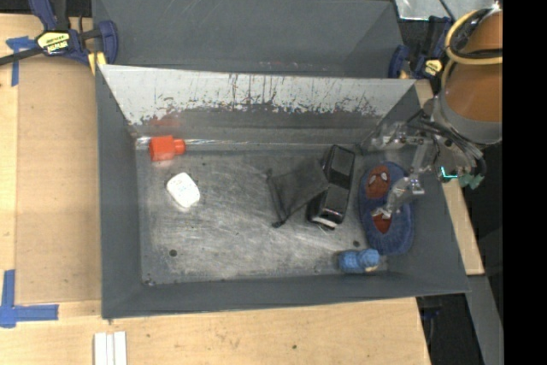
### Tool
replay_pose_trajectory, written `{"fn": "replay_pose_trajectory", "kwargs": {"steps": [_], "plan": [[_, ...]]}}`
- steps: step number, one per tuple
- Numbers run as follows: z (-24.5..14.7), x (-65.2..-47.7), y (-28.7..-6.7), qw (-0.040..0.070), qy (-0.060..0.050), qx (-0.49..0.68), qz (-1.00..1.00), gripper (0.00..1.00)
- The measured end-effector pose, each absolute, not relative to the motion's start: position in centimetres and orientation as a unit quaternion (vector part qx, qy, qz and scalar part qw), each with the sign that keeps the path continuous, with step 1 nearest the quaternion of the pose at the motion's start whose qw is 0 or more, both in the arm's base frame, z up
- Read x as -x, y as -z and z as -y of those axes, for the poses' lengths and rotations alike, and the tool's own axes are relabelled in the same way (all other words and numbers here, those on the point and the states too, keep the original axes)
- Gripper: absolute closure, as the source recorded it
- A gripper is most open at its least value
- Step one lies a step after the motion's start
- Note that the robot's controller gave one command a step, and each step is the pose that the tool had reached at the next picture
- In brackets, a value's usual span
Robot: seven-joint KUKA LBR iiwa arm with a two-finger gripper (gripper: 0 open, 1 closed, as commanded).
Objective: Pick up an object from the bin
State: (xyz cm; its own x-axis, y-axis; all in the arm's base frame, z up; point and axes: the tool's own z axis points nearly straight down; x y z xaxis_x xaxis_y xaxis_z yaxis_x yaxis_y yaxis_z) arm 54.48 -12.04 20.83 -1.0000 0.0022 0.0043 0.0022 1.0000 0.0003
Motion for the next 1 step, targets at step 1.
{"fn": "replay_pose_trajectory", "kwargs": {"steps": [1], "plan": [[11.19,-58.44,-13.58,-0.013,-0.004,-0.087,0.996,0.00]]}}
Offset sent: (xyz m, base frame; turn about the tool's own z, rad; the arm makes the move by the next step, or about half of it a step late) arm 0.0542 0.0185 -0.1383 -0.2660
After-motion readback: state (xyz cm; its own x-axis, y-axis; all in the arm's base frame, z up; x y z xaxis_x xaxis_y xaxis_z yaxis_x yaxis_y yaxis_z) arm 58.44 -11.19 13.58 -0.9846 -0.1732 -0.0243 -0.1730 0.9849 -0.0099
